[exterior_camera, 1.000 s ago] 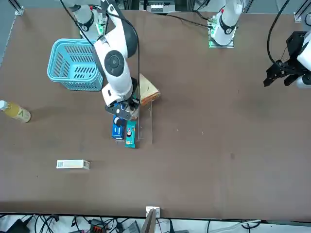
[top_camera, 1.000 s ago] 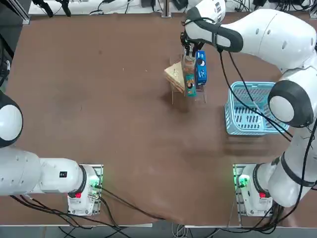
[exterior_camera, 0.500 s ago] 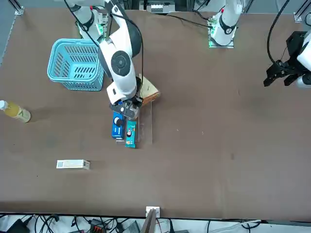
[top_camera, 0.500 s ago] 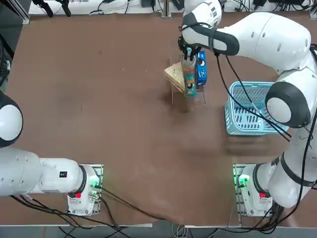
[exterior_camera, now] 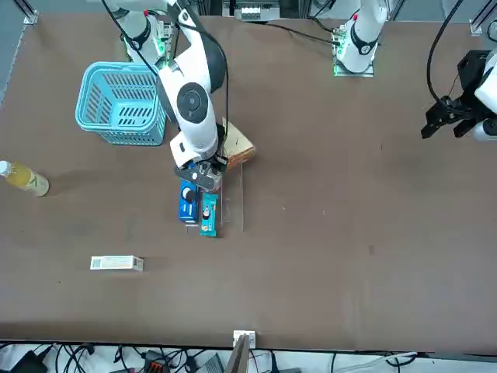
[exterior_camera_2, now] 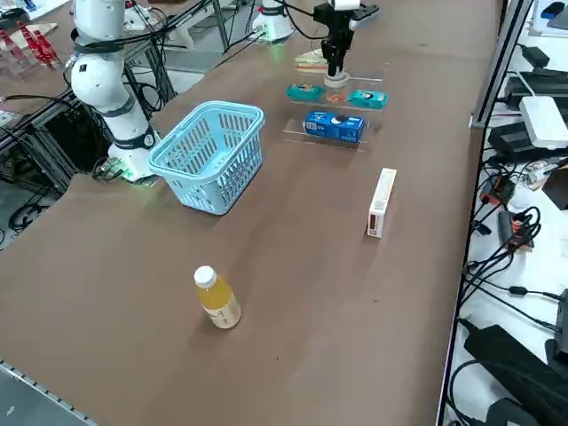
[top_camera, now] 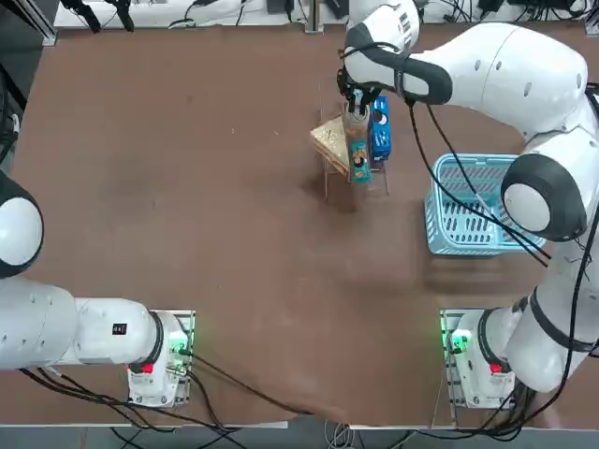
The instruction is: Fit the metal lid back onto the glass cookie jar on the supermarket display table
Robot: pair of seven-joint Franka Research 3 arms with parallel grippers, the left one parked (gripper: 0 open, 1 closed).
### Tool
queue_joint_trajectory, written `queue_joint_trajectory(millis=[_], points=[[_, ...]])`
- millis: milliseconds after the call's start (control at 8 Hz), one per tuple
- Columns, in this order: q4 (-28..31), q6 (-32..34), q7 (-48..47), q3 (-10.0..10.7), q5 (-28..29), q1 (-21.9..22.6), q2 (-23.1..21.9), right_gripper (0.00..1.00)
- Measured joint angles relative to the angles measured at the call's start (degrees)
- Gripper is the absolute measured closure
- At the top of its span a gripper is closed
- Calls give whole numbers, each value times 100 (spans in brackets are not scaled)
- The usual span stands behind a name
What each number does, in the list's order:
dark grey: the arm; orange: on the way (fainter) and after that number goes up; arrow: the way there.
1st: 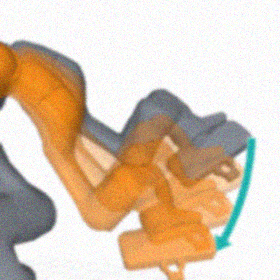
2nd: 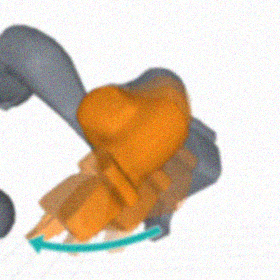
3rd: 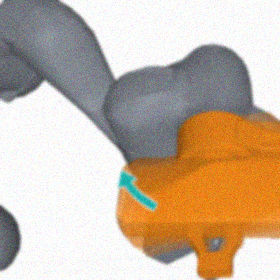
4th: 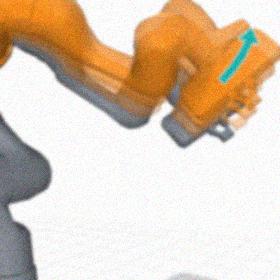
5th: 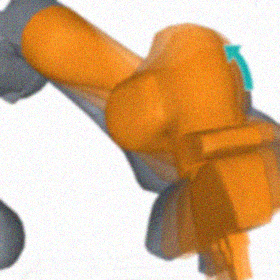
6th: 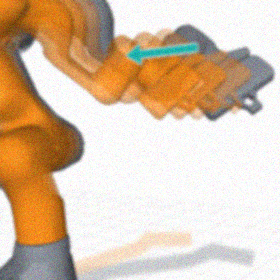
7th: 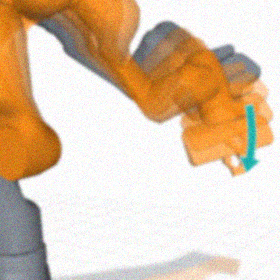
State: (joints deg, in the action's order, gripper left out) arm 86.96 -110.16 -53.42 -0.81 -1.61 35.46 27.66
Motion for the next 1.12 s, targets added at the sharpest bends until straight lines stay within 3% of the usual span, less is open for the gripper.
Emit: queue_joint_trajectory(millis=[1125], points=[[90, -119, 52, 41, -1, -14, 0, 72]])
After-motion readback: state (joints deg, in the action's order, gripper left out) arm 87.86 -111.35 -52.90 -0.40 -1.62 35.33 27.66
